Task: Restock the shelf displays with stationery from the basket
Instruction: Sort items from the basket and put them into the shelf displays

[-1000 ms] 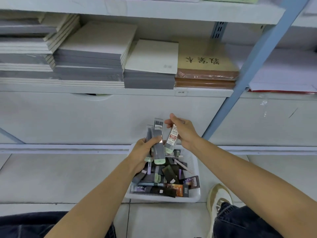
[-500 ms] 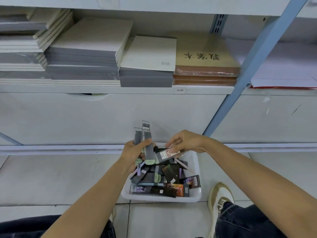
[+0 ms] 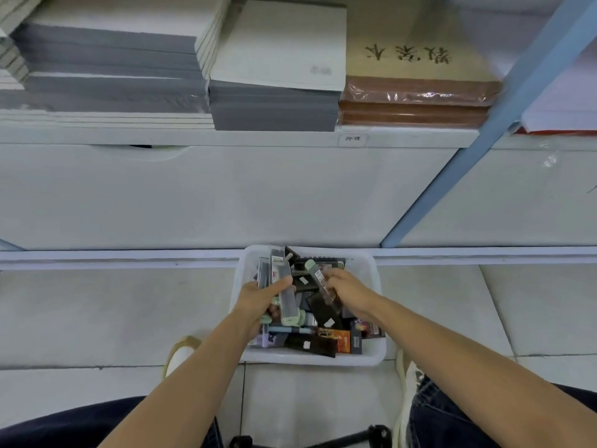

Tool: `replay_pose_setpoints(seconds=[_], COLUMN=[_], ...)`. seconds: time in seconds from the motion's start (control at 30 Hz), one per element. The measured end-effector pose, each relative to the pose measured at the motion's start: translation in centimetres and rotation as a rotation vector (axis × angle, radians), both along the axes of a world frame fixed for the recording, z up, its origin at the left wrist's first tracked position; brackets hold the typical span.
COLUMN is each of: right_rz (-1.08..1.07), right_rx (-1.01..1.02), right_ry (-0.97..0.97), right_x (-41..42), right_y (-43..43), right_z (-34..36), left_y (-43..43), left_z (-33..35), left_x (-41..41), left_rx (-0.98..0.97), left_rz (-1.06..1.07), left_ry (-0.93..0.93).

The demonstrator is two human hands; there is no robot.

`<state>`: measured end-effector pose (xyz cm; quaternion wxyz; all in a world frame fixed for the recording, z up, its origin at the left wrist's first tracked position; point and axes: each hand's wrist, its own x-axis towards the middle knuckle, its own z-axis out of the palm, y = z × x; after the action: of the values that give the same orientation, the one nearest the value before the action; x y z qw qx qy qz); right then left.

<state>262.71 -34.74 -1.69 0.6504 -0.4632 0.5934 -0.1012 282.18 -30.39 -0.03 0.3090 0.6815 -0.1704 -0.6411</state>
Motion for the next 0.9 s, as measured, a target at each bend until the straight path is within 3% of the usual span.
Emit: replay_pose_setpoints(seconds=[0.2, 0.5, 0.7, 0.9], right_rz=[0.219, 0.163, 0.137, 0.365], right_rx=[-0.097, -0.244, -0.191, -0.138], right_ry=[-0.067, -0.082, -0.167, -0.049], right_x=[2.0, 1.2, 0.1, 0.4], right_y=[0.4, -1.0, -1.6, -1.2], right_z=[0.5, 1.5, 2.8, 2.7], left_y=[-0.9, -1.0, -1.0, -0.9], left_z=[-1.1, 0.6, 2.1, 2.1], left_x=[-0.3, -0.4, -0.4, -0.9], left_rx=[0.01, -0.162, -0.176, -0.214], left_rz=[0.073, 0.176, 0.148, 0.048], left_ry=[0.023, 0.254, 0.146, -0.074])
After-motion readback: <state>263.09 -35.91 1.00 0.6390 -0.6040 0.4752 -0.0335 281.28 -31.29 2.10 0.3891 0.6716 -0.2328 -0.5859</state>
